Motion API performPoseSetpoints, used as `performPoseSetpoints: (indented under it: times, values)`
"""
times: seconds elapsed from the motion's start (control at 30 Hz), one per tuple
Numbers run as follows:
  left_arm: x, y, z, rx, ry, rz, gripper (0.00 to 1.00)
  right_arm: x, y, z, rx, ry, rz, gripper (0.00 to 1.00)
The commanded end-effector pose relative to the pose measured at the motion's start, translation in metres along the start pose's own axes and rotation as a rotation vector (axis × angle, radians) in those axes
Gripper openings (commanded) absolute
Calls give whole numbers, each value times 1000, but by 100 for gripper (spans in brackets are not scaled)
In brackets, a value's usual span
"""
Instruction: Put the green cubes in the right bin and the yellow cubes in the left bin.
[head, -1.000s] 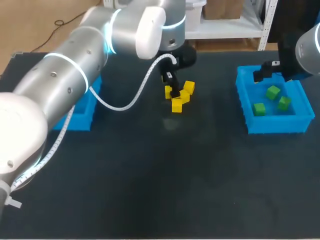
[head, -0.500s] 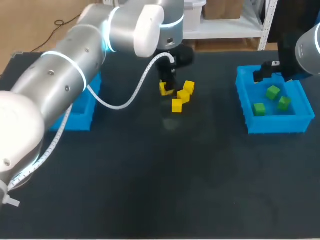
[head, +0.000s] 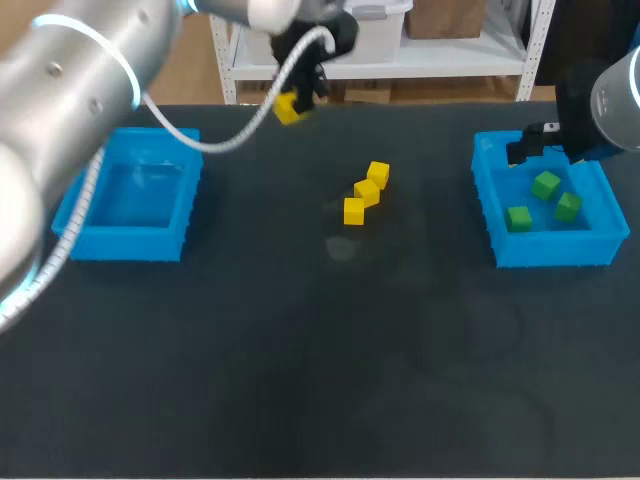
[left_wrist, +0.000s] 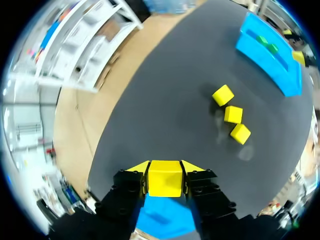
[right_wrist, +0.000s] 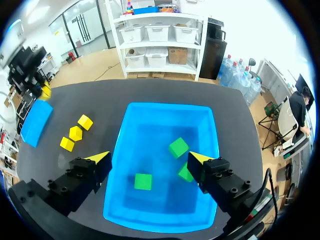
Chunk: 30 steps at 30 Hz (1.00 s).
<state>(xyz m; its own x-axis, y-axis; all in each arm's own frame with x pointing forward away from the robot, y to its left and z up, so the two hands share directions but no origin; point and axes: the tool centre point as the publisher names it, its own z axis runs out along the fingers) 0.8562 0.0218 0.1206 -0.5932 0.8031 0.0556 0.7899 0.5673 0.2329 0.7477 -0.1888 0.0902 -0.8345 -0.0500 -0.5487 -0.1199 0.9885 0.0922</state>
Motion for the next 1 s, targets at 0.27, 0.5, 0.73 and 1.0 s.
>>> performPoseSetpoints:
  times: [0.27,0.5,0.73,1.0]
  values:
    - [171,5,-2,-118,-108,-414,0,1,0,0,3,-5,1,100]
    - [215,-1,21,-84,-82,-559,0,1,0,0,3,-5,1,100]
    - [250,-2,27,-106,-92,-717,0,1,0,0,3,-5,1,100]
    - [251,-5,43,-69,-76,-751,100,1,0,0,3,-5,1,100]
